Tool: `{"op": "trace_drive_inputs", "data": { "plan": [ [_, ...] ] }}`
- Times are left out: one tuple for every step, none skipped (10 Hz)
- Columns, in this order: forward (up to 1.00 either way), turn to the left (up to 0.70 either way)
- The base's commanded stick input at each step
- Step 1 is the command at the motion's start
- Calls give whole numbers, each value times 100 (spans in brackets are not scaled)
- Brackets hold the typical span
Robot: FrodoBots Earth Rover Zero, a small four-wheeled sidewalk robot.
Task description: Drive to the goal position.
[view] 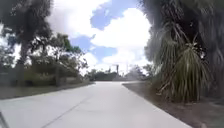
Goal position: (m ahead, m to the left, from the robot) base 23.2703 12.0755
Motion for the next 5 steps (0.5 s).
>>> {"op": "trace_drive_inputs", "data": {
  "plan": [
    [85,0],
    [85,0],
    [85,0],
    [85,0],
    [85,0]
  ]
}}
